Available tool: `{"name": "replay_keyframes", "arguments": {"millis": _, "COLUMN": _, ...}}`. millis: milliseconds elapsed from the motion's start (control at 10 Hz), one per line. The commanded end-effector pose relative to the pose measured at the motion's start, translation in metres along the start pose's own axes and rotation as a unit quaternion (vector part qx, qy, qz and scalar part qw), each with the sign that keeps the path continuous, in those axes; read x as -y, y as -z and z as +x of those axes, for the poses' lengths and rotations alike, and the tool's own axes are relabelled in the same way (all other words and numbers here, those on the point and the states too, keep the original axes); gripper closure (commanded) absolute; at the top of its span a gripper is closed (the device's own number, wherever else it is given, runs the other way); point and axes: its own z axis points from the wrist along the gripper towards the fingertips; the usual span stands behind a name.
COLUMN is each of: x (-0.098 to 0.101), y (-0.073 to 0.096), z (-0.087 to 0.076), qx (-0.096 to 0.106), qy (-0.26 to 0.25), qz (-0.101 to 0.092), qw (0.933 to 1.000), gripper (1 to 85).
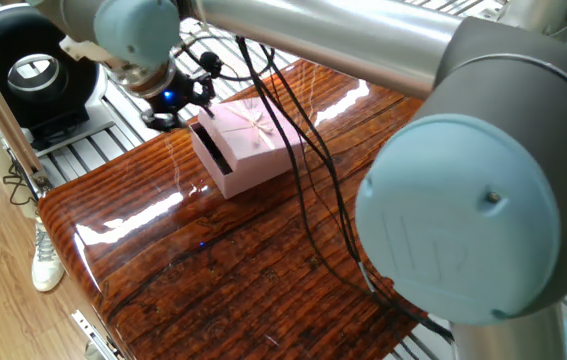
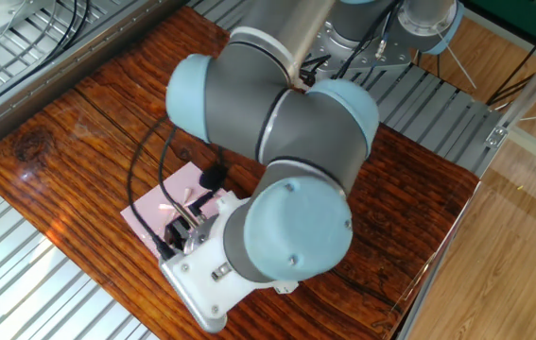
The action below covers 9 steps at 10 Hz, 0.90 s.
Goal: Cover the box
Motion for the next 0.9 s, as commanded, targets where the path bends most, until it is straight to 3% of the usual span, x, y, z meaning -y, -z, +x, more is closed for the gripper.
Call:
{"name": "replay_keyframes", "arguments": {"millis": 0, "x": -0.025, "y": 0.006, "z": -0.013, "qx": 0.027, "qy": -0.018, "qz": -0.043, "qw": 0.9986, "gripper": 25.7}}
{"name": "replay_keyframes", "arguments": {"millis": 400, "x": -0.021, "y": 0.024, "z": -0.006, "qx": 0.011, "qy": -0.002, "qz": -0.053, "qw": 0.9985, "gripper": 25.7}}
{"name": "replay_keyframes", "arguments": {"millis": 800, "x": -0.012, "y": 0.034, "z": -0.004, "qx": 0.012, "qy": 0.047, "qz": -0.047, "qw": 0.9977, "gripper": 27.3}}
